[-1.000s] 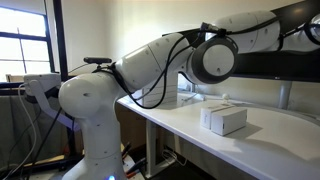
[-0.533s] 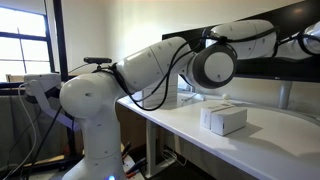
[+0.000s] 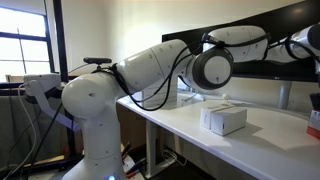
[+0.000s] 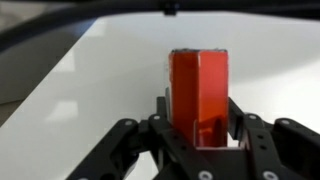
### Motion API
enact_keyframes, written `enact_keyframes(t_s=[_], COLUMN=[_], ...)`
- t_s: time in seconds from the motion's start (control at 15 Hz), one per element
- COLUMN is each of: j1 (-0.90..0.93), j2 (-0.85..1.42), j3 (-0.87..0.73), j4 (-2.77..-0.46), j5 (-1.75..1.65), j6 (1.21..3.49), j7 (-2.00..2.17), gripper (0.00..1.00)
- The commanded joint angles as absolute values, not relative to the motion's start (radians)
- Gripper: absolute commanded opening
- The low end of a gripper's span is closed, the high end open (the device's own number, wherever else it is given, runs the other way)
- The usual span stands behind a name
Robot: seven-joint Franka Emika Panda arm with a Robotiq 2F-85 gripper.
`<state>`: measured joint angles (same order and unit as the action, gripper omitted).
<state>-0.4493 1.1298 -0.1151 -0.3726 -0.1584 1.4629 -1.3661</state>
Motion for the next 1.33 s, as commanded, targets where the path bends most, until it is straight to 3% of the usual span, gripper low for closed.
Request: enact_keyframes(t_s=[0.0,0.07,0.2,1.27], j1=[-0.431,-0.424,-0.411,-0.368], j2=[1.142,1.147,1.151,1.066], j3=[-0.108,-0.106,-0.104,-0.094], j4=[-0.375,-0.374,-0.377,-0.381], j5=[-0.138,-0.138,-0.140,-0.143], j6=[1.466,1.469,1.475,1.473], j7=[-1.326,-1.319,-1.309,-1.267], gripper=[0.89,0.96,1.00,1.00])
